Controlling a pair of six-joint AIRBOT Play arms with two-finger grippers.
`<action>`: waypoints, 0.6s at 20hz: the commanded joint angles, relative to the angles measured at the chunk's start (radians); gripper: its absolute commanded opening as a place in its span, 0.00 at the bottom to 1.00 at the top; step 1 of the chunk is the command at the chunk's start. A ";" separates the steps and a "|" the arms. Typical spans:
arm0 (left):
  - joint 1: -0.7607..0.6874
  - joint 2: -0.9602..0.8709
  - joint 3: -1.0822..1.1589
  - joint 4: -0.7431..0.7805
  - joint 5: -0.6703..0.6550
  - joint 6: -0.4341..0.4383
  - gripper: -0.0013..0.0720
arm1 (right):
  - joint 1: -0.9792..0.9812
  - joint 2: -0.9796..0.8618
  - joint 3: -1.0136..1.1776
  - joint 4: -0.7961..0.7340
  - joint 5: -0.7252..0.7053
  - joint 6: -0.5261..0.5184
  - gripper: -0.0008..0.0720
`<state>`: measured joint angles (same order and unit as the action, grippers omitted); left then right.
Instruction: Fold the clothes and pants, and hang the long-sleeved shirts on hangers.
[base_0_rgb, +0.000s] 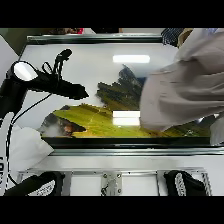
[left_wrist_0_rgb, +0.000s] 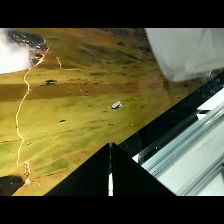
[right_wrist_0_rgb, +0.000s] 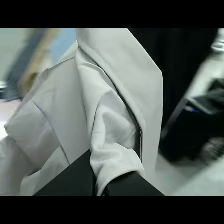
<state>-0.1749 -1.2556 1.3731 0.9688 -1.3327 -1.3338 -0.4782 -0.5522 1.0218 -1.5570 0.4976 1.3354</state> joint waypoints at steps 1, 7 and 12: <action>-0.016 0.003 -0.019 -0.003 0.019 -0.013 0.04 | -0.198 -0.060 0.045 -0.070 -0.081 0.092 0.02; -0.050 0.003 -0.019 -0.004 0.029 -0.036 0.04 | -0.230 -0.279 0.226 -0.066 -0.214 0.110 0.02; -0.088 0.003 -0.019 -0.003 0.027 -0.043 0.04 | -0.231 -0.451 0.406 -0.067 -0.370 0.109 0.02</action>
<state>-0.2428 -1.2537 1.3548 0.9653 -1.3052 -1.3716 -0.7048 -0.9134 1.3323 -1.6211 0.2348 1.4406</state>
